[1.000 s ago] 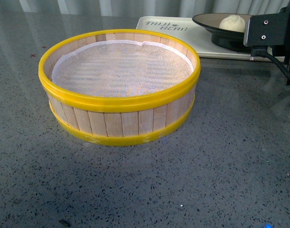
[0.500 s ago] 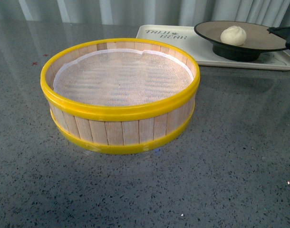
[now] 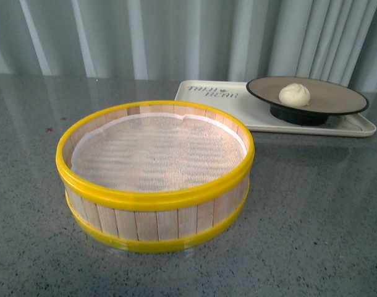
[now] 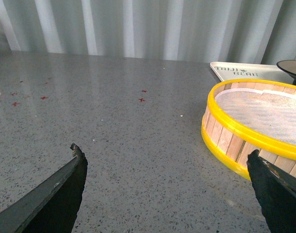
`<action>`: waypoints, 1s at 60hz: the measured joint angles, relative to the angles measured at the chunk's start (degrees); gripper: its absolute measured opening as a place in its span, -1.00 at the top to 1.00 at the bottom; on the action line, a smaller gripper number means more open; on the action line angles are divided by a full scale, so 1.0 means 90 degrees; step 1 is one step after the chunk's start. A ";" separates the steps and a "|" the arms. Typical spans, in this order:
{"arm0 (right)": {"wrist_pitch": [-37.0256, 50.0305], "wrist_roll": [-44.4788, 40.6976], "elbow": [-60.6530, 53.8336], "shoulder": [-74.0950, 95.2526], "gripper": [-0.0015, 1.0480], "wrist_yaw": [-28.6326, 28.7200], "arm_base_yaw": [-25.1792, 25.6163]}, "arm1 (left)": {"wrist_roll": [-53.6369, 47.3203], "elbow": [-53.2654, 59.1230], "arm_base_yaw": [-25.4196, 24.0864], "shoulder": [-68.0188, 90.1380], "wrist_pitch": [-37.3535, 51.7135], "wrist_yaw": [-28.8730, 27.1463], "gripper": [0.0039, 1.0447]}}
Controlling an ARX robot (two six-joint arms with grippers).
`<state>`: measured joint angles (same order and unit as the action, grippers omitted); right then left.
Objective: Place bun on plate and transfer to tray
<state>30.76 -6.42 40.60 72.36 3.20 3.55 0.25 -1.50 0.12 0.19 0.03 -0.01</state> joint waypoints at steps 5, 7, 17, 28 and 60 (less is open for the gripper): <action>0.0449 0.0340 -0.0675 -0.0287 -0.19 -0.0015 -0.0070 | 0.0000 0.0000 0.0000 0.0000 0.0000 -0.0005 -0.88; 0.0544 0.0401 -0.0877 -0.0413 -0.09 -0.0051 -0.0095 | 0.0000 0.0000 0.0000 0.0000 0.0000 -0.0002 -0.88; 0.0916 0.0595 -0.1919 -0.1081 0.52 -0.0350 -0.0364 | 0.0000 0.0000 0.0000 0.0000 0.0000 0.0000 -0.88; 0.1047 0.0617 -0.2647 -0.1639 0.96 -0.0352 -0.0389 | 0.0000 0.0000 0.0000 0.0000 0.0000 0.0000 -0.88; 0.0265 0.0634 -0.4068 -0.3849 0.97 -0.0352 -0.0389 | 0.0002 0.0000 0.0000 0.0000 0.0000 0.0000 -0.88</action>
<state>33.15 -0.71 3.99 37.71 0.03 0.05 0.27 -1.50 0.12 0.19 0.03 -0.01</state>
